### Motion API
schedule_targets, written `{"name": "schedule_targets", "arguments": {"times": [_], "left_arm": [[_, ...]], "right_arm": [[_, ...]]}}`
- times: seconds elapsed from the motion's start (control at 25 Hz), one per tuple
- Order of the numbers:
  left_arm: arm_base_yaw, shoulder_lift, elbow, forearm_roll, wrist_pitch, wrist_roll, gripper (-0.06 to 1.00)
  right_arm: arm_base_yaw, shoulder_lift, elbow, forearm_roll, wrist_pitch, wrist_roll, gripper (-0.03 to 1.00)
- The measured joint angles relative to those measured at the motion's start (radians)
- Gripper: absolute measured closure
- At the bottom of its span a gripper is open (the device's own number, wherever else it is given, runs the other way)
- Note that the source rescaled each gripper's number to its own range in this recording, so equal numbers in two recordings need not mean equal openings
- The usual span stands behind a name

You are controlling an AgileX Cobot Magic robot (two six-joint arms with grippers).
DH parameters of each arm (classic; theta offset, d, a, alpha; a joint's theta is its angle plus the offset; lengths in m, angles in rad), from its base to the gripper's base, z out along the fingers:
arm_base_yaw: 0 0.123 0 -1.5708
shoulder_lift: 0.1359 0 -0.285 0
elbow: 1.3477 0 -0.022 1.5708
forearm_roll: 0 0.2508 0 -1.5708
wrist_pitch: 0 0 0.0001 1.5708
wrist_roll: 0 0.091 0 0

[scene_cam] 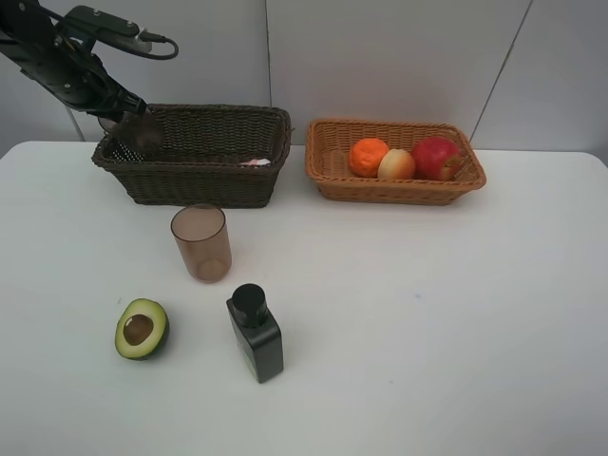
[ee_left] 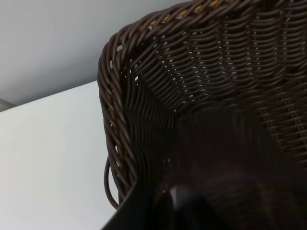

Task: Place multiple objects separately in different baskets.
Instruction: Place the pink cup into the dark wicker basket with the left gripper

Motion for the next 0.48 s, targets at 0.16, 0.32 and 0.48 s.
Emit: {"name": "schedule_targets", "arguments": {"times": [0.16,0.32,0.48], "left_arm": [[0.000,0.000,0.000,0.000,0.004,0.038,0.36],[0.000,0.000,0.000,0.000,0.018,0.123,0.08],[0.000,0.000,0.000,-0.001,0.030,0.150,0.02]], "right_arm": [[0.000,0.000,0.000,0.000,0.000,0.000,-0.03],[0.000,0.000,0.000,0.000,0.000,0.000,-0.03],[0.000,0.000,0.000,0.000,0.000,0.000,-0.03]]}}
